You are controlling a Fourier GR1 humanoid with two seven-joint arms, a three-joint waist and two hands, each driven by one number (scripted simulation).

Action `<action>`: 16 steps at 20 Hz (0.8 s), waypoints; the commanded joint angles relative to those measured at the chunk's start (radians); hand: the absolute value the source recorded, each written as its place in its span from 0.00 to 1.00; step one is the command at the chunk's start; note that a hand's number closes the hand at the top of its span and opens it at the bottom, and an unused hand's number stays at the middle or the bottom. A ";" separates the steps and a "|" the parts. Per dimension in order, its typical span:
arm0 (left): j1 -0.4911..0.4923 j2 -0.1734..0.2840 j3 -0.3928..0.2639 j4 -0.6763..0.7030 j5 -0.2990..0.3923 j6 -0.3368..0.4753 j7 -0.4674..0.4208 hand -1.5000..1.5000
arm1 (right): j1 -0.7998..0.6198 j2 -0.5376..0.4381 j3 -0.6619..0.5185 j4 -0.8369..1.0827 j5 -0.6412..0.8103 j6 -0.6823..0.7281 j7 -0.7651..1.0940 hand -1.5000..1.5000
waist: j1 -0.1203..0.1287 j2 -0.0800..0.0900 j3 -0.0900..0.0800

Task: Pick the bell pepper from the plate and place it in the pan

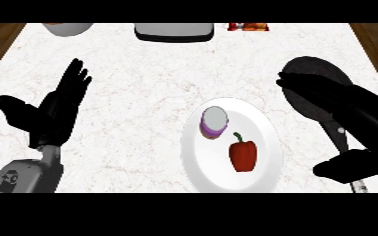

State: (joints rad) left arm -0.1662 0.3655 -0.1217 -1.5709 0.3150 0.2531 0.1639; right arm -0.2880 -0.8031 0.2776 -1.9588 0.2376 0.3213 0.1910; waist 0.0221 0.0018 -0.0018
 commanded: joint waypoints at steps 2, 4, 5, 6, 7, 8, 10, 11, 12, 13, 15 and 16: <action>-0.024 -0.029 -0.009 0.034 -0.018 0.001 -0.004 0.50 | -0.145 0.012 0.125 0.030 0.037 0.174 0.170 0.00 | -0.002 0.001 -0.001; -0.002 0.005 0.013 -0.002 -0.013 -0.009 -0.001 0.50 | -0.113 -0.011 0.185 0.032 0.025 0.258 0.212 0.00 | 0.003 -0.001 -0.001; 0.001 -0.029 -0.003 0.021 -0.015 -0.003 -0.015 0.50 | -0.098 0.006 0.229 0.027 0.047 0.272 0.233 0.00 | -0.005 0.000 -0.001; -0.002 -0.013 -0.009 -0.026 -0.017 0.009 0.048 0.50 | -0.133 0.003 0.223 -0.009 0.006 0.333 0.289 0.00 | -0.006 -0.004 0.000; -0.040 -0.004 0.027 0.064 -0.007 -0.028 -0.004 0.50 | -0.139 0.054 0.271 0.022 0.041 0.327 0.313 0.00 | -0.011 0.001 -0.001; -0.016 -0.007 0.033 0.008 -0.003 -0.012 0.025 0.50 | -0.132 0.084 0.284 -0.005 0.054 0.336 0.345 0.00 | -0.012 -0.002 0.001; -0.001 0.002 0.041 -0.033 -0.001 -0.022 0.059 0.50 | -0.197 0.121 0.247 0.009 0.008 0.421 0.379 0.00 | -0.012 -0.003 0.001; -0.018 -0.010 0.030 -0.018 -0.024 -0.012 0.061 0.50 | -0.155 0.104 0.244 -0.035 0.014 0.440 0.377 0.00 | -0.020 -0.003 0.001; -0.012 -0.033 0.049 0.046 -0.004 -0.049 -0.001 0.50 | -0.186 0.143 0.241 -0.013 0.030 0.457 0.410 0.00 | -0.019 -0.002 0.001; -0.025 -0.006 0.065 0.002 -0.014 -0.033 0.044 0.50 | -0.133 0.114 0.242 -0.101 0.035 0.468 0.431 0.00 | -0.024 -0.004 0.001; -0.041 -0.012 0.081 0.029 -0.010 -0.035 0.026 0.50 | -0.163 0.171 0.345 -0.065 0.158 0.447 0.447 0.00 | -0.020 -0.003 0.001; 0.019 -0.041 0.023 -0.035 -0.047 -0.014 0.017 0.50 | -0.176 0.175 0.357 -0.082 0.182 0.458 0.491 0.00 | -0.016 -0.005 0.001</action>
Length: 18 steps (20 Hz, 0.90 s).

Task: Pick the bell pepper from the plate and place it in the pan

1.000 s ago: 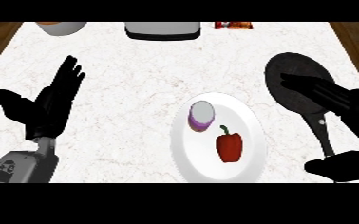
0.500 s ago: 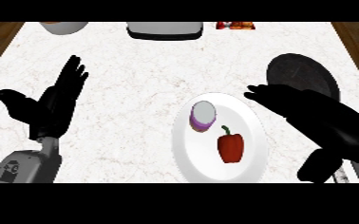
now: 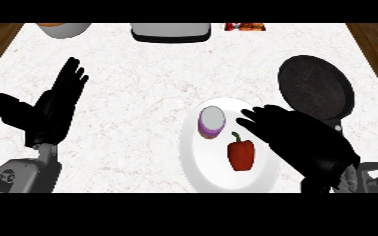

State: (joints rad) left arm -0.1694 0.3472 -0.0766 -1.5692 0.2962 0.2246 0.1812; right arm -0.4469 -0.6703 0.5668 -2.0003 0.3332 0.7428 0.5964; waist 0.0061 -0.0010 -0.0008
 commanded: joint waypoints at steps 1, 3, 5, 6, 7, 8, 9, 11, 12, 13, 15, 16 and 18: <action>0.017 -0.037 -0.027 -0.004 -0.037 0.013 -0.012 0.50 | -0.041 0.061 0.064 -0.039 0.074 0.077 0.123 0.00 | -0.002 -0.001 0.000; 0.026 -0.006 -0.003 -0.106 -0.015 0.018 0.079 0.50 | -0.029 0.046 0.054 -0.025 0.136 0.070 0.084 0.00 | 0.003 -0.002 0.001; 0.010 -0.015 0.025 0.043 -0.029 -0.041 -0.040 0.50 | -0.074 0.116 0.042 -0.012 0.138 0.110 0.135 0.00 | -0.003 0.001 0.000; 0.027 -0.026 0.028 0.035 -0.024 -0.048 -0.032 0.50 | -0.001 0.099 0.030 -0.112 0.132 0.127 0.156 0.00 | -0.008 0.000 0.000; 0.007 0.000 0.057 -0.015 -0.011 -0.055 0.031 0.50 | -0.021 0.150 0.026 -0.056 0.158 0.129 0.136 0.00 | -0.004 0.000 0.001; -0.036 0.005 0.077 0.068 -0.014 -0.072 0.005 0.50 | -0.031 0.181 0.044 -0.050 0.181 0.114 0.153 0.00 | -0.006 0.001 0.000; -0.085 -0.034 0.043 0.033 -0.048 0.001 0.068 0.50 | -0.092 0.213 0.015 0.034 0.161 0.127 0.110 0.00 | -0.003 0.002 0.001; 0.027 -0.050 0.039 0.013 -0.065 -0.042 -0.015 0.50 | -0.043 0.242 0.028 -0.019 0.203 0.141 0.125 0.00 | -0.003 0.000 0.001; -0.054 -0.074 0.031 0.044 -0.065 -0.021 0.022 0.50 | -0.053 0.274 0.059 0.006 0.208 0.148 0.142 0.00 | -0.005 0.001 0.001; 0.016 -0.068 0.017 -0.033 -0.070 -0.011 0.037 0.50 | -0.007 0.295 0.150 0.007 0.284 0.092 0.180 0.00 | -0.001 0.000 0.001; -0.006 -0.038 0.056 -0.022 -0.055 -0.043 0.048 0.50 | -0.006 0.306 0.107 -0.015 0.250 0.176 0.243 0.00 | -0.005 -0.001 0.000; -0.029 -0.073 0.031 -0.015 -0.082 -0.015 0.050 0.50 | -0.019 0.332 0.110 0.035 0.259 0.170 0.219 0.00 | -0.004 0.000 0.001; -0.002 -0.068 0.050 -0.017 -0.072 -0.029 0.047 0.50 | -0.034 0.371 0.139 0.094 0.322 0.142 0.236 0.00 | -0.002 0.000 0.001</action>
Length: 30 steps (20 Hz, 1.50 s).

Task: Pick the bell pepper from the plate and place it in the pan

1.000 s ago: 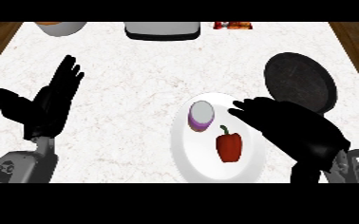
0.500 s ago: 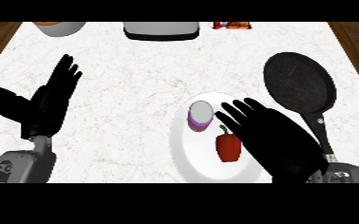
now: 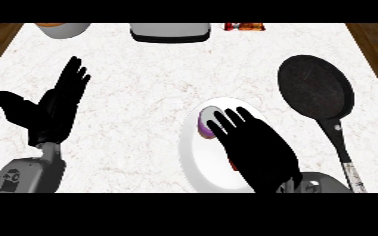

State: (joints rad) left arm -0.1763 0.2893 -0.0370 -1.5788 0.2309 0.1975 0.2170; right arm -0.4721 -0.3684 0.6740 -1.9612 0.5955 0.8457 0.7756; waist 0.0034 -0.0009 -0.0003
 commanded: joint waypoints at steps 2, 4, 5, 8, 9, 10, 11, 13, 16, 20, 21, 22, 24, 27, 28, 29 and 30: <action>0.000 -0.001 0.036 0.041 -0.007 -0.042 -0.050 0.50 | 0.064 0.007 0.032 0.056 0.112 -0.014 -0.022 0.00 | -0.003 0.001 0.000; 0.060 -0.048 -0.021 -0.017 -0.052 -0.016 -0.041 0.50 | 0.048 0.029 0.021 0.061 0.138 0.013 -0.033 0.00 | -0.001 0.000 0.000; 0.029 -0.013 0.028 -0.034 -0.018 -0.038 0.013 0.50 | 0.013 0.021 -0.039 0.129 0.138 0.001 -0.107 0.00 | 0.001 0.001 0.000; 0.025 -0.035 0.050 0.027 -0.023 -0.061 -0.043 0.50 | 0.073 0.039 -0.023 0.084 0.179 0.012 -0.115 0.00 | -0.003 0.000 0.000; 0.043 -0.027 0.035 -0.037 -0.043 -0.058 -0.008 0.50 | 0.051 0.044 -0.046 0.132 0.196 -0.006 -0.156 0.00 | -0.001 0.000 0.000; 0.024 -0.004 0.072 0.008 -0.011 -0.077 -0.018 0.50 | -0.015 0.052 -0.034 0.293 0.216 -0.079 -0.224 0.00 | 0.005 0.003 0.000; 0.090 -0.056 0.027 -0.005 -0.044 -0.069 -0.082 0.50 | 0.067 0.036 0.000 0.201 0.237 -0.053 -0.190 0.00 | 0.000 0.001 0.000; 0.001 -0.032 0.058 0.007 -0.029 -0.072 -0.005 0.50 | -0.014 0.069 -0.064 0.314 0.226 -0.026 -0.242 0.00 | 0.002 0.002 0.000; -0.018 -0.039 0.061 -0.013 -0.046 -0.055 0.047 0.50 | 0.064 0.091 -0.006 0.268 0.294 -0.041 -0.228 0.00 | -0.002 0.000 0.000; 0.069 -0.033 0.081 -0.075 -0.027 -0.090 0.034 0.50 | 0.090 0.003 -0.060 0.338 0.343 -0.168 -0.386 0.00 | 0.002 0.001 0.001; 0.017 -0.031 0.093 -0.025 -0.037 -0.099 0.015 0.50 | 0.047 0.105 -0.060 0.376 0.341 -0.121 -0.343 0.00 | 0.001 0.001 0.000; 0.040 -0.045 0.077 -0.017 -0.055 -0.098 -0.005 0.50 | 0.091 0.085 -0.044 0.378 0.370 -0.179 -0.369 0.00 | 0.000 0.001 0.000; -0.018 -0.083 0.065 0.044 -0.083 -0.057 -0.009 0.50 | 0.113 0.113 -0.031 0.364 0.380 -0.176 -0.353 0.00 | -0.004 0.002 0.000; 0.043 -0.031 0.090 -0.075 -0.035 -0.109 0.058 0.50 | 0.135 0.149 -0.007 0.397 0.399 -0.178 -0.337 0.00 | 0.002 0.000 0.001; 0.013 -0.068 0.073 -0.023 -0.074 -0.069 0.020 0.50 | 0.083 0.116 -0.061 0.508 0.396 -0.239 -0.430 0.00 | 0.003 0.003 0.001; -0.040 -0.065 0.095 0.105 -0.072 -0.097 -0.049 0.50 | 0.034 0.170 -0.075 0.455 0.365 -0.117 -0.368 0.00 | -0.004 0.003 0.000; 0.001 -0.038 0.115 0.033 -0.040 -0.125 -0.025 0.50 | 0.113 0.123 -0.027 0.475 0.406 -0.224 -0.432 0.00 | 0.000 0.002 0.000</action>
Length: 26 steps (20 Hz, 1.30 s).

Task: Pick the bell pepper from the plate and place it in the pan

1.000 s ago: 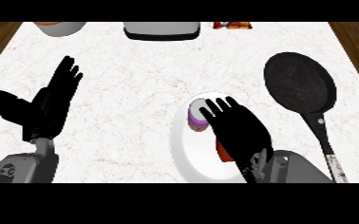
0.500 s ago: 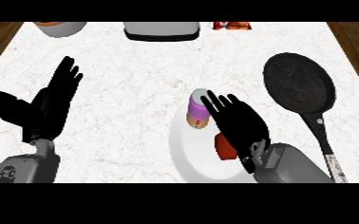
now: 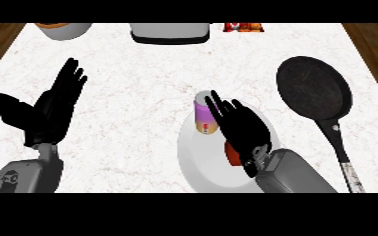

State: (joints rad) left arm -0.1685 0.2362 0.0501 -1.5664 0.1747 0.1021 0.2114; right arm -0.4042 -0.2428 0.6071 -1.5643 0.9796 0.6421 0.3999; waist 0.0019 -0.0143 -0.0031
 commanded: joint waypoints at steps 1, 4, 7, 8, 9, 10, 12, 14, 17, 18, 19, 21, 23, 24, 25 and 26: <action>0.004 -0.006 0.001 -0.006 -0.009 -0.004 -0.005 0.50 | 0.035 -0.024 0.031 0.085 0.009 -0.015 -0.101 1.00 | 0.003 0.015 0.003; -0.008 -0.008 0.001 -0.048 -0.012 0.021 0.059 0.50 | 0.044 -0.006 0.070 0.039 0.034 -0.027 -0.122 1.00 | 0.002 0.014 0.003; -0.028 -0.017 0.007 -0.032 -0.003 0.021 0.072 0.50 | 0.020 -0.014 0.049 0.129 0.054 -0.105 -0.196 1.00 | 0.004 0.016 0.003; -0.040 -0.042 -0.009 0.011 -0.030 0.030 0.022 0.50 | 0.021 0.028 0.053 0.127 0.070 -0.120 -0.173 1.00 | 0.000 0.016 0.003; 0.027 -0.032 -0.016 -0.035 -0.029 0.010 0.006 0.50 | 0.033 0.028 0.050 0.168 0.070 -0.137 -0.175 1.00 | 0.007 0.016 0.003; -0.019 -0.020 0.001 -0.008 -0.018 0.005 0.022 0.50 | -0.079 0.056 -0.023 0.191 0.019 -0.042 -0.181 1.00 | 0.009 0.017 0.003; -0.008 -0.011 0.015 0.013 -0.008 -0.018 0.003 0.50 | -0.002 0.033 0.012 0.137 0.039 -0.073 -0.196 1.00 | 0.003 0.015 0.003; 0.039 -0.031 0.012 0.024 -0.015 -0.024 -0.058 0.50 | 0.037 0.062 0.026 0.117 0.062 -0.116 -0.180 1.00 | 0.002 0.015 0.003; 0.016 -0.024 0.022 -0.014 -0.012 -0.031 -0.001 0.50 | 0.029 0.032 -0.047 0.090 0.093 -0.171 -0.241 1.00 | 0.001 0.014 0.003; -0.040 -0.022 0.027 0.023 -0.037 -0.002 0.021 0.50 | 0.088 -0.003 -0.024 -0.021 0.119 -0.177 -0.231 1.00 | -0.005 0.014 0.003; -0.009 -0.047 0.002 -0.019 -0.040 0.000 0.026 0.50 | 0.081 0.019 -0.039 -0.076 0.124 -0.145 -0.200 1.00 | -0.003 0.013 0.003; 0.016 -0.050 0.004 -0.031 -0.044 0.010 0.013 0.50 | 0.107 0.103 -0.050 -0.023 0.161 -0.243 -0.078 1.00 | -0.002 0.013 0.003; 0.010 -0.017 0.014 -0.053 -0.036 -0.001 0.058 0.50 | 0.106 0.165 -0.101 -0.049 0.172 -0.232 0.064 1.00 | -0.003 0.011 0.003; 0.025 -0.044 -0.004 -0.060 -0.036 0.002 0.040 0.50 | 0.087 0.223 -0.122 -0.014 0.190 -0.250 0.135 1.00 | 0.001 0.011 0.003; 0.031 -0.005 0.038 -0.036 -0.003 -0.043 0.010 0.50 | 0.107 0.237 -0.131 -0.062 0.194 -0.250 0.205 1.00 | -0.005 0.010 0.002; 0.009 -0.030 0.007 -0.064 -0.032 0.000 0.064 0.50 | 0.115 0.238 -0.090 -0.060 0.259 -0.326 0.227 1.00 | -0.004 0.010 0.003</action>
State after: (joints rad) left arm -0.1604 0.2103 0.0644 -1.6047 0.1478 0.0934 0.2475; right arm -0.3177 -0.0779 0.5134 -1.6158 1.1625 0.3859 0.4648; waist -0.0010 -0.0102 -0.0011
